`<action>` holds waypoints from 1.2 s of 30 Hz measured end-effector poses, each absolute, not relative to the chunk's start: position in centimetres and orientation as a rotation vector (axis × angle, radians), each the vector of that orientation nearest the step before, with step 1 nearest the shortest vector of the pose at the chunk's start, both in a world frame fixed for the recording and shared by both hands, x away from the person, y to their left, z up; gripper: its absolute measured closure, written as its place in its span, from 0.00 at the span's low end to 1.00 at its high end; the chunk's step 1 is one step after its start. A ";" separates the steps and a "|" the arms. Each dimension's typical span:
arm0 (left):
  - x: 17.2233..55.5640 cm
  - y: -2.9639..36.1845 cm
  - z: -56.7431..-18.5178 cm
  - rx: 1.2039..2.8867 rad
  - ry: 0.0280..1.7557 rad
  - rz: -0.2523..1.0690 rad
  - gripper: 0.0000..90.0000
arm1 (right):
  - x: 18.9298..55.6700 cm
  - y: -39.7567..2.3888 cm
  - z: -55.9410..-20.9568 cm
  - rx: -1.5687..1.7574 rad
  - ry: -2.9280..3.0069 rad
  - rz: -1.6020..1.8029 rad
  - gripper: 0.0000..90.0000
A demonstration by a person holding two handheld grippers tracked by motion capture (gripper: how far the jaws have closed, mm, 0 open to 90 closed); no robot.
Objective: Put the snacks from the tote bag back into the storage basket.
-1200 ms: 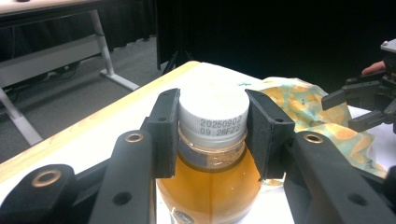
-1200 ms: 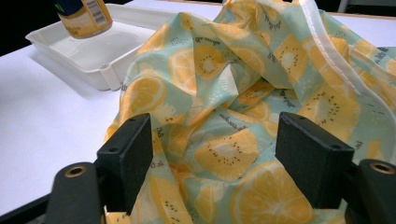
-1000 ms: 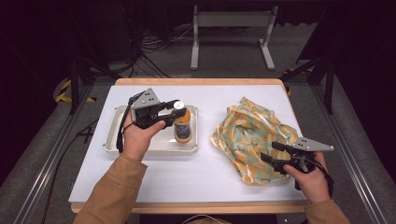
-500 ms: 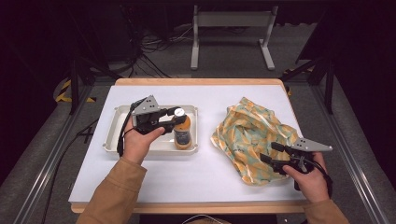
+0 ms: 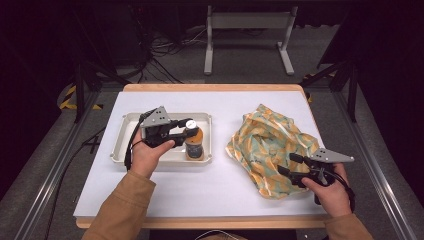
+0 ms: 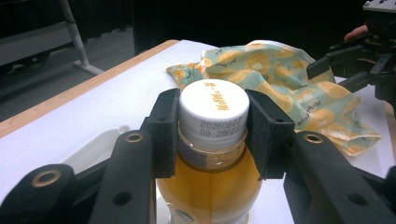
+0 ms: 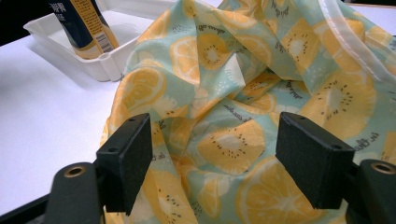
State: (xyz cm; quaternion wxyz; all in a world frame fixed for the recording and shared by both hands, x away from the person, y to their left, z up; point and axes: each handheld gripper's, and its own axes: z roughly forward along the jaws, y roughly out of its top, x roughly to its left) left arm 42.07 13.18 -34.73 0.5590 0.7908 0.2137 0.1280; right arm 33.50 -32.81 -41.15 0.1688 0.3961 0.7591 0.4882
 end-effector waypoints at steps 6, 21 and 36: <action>42.2 13.3 -35.1 1.863 0.495 0.297 0.65 | 33.5 -32.8 -41.2 1.123 2.161 1.384 0.30; 42.2 13.0 -35.5 1.890 0.474 0.283 0.65 | 33.6 -32.7 -41.5 1.129 2.171 1.376 0.30; 42.1 12.7 -36.1 1.818 0.502 0.211 0.51 | 33.6 -32.7 -41.4 1.127 2.169 1.377 0.30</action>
